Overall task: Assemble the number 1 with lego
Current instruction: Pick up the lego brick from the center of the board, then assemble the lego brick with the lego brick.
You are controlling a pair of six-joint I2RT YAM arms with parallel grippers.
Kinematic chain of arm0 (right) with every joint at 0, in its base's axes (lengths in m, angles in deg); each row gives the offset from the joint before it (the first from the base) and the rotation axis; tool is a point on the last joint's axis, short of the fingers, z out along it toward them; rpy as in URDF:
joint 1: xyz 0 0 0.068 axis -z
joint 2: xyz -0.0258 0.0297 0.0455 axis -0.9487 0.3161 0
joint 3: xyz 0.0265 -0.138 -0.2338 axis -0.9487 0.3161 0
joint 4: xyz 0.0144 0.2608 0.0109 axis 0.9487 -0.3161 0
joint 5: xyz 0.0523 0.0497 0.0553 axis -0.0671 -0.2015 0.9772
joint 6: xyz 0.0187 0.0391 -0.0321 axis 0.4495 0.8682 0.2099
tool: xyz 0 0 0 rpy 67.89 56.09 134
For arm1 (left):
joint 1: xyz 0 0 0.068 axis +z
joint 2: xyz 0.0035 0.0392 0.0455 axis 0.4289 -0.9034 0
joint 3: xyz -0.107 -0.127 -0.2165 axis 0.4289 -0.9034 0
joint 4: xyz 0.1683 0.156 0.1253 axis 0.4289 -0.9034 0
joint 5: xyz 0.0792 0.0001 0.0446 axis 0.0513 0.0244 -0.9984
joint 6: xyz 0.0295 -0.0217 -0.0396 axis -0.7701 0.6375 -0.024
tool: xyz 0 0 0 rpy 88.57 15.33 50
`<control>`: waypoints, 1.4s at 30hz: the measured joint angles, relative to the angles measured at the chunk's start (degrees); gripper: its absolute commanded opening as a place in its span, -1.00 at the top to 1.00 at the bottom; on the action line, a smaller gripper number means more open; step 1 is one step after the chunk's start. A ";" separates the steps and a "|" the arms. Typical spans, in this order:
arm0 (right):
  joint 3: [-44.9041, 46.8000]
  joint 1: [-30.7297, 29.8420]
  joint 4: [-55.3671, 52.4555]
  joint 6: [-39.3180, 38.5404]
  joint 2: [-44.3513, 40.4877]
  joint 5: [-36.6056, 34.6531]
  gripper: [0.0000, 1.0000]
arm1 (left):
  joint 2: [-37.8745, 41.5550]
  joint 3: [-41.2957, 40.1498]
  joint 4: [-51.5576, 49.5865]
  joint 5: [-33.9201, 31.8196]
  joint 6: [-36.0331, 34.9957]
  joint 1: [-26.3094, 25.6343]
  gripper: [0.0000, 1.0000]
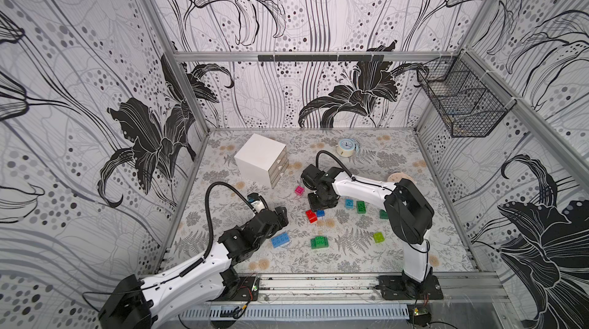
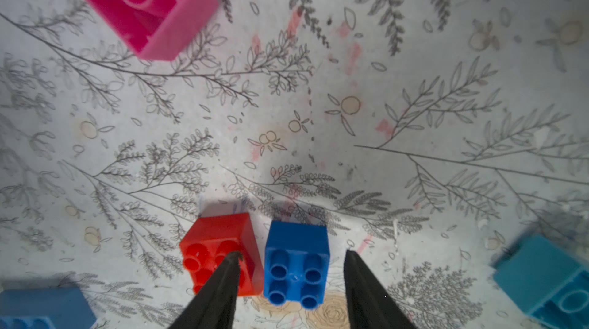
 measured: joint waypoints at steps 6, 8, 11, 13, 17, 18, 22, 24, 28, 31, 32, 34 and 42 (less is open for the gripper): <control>0.00 0.00 -1.31 0.20 0.17 -0.87 -0.03 | 0.57 0.00 0.04 0.00 0.00 0.00 -0.70; 0.00 0.00 -1.29 0.20 0.24 -0.85 -0.03 | 0.57 -0.02 0.07 0.02 0.00 0.02 -0.70; 0.00 0.00 -1.27 0.20 0.79 -0.55 -0.02 | 0.59 0.00 0.07 0.02 0.00 0.11 -0.71; 0.00 0.00 -1.27 0.20 1.36 -0.17 0.00 | 0.70 0.00 0.07 0.04 0.00 0.13 -0.70; 0.00 0.00 -1.27 0.20 2.01 0.04 0.06 | 1.11 -0.02 0.07 0.04 0.00 0.26 -0.70; 0.00 0.00 -1.27 0.20 2.08 0.07 0.10 | 1.20 -0.02 0.07 0.04 0.02 0.28 -0.70; 0.00 0.00 -1.25 0.33 2.10 0.04 0.35 | 1.29 -0.02 0.07 0.04 0.02 0.28 -0.70; 0.00 0.00 -1.22 0.07 2.10 0.07 0.52 | 1.33 -0.02 0.07 0.04 0.02 0.28 -0.70; 0.39 0.00 -0.87 -0.28 1.81 0.04 0.73 | 1.38 -0.02 0.07 0.04 0.00 0.28 -0.70; 2.91 -0.04 -0.24 -2.45 -0.76 0.04 0.78 | 1.55 -0.02 0.04 0.04 0.00 0.28 -0.70; 4.20 -0.13 -0.13 -3.56 -2.45 -0.02 0.77 | 1.57 -0.02 0.07 0.04 0.00 0.31 -0.70; 6.56 -0.52 -0.04 -6.80 -6.69 -0.24 0.76 | 1.57 -0.02 0.07 0.04 0.02 0.33 -0.70; 14.58 -7.37 2.60 -27.26 -28.44 2.10 0.76 | 1.60 -1.44 1.88 0.02 0.09 0.68 -0.70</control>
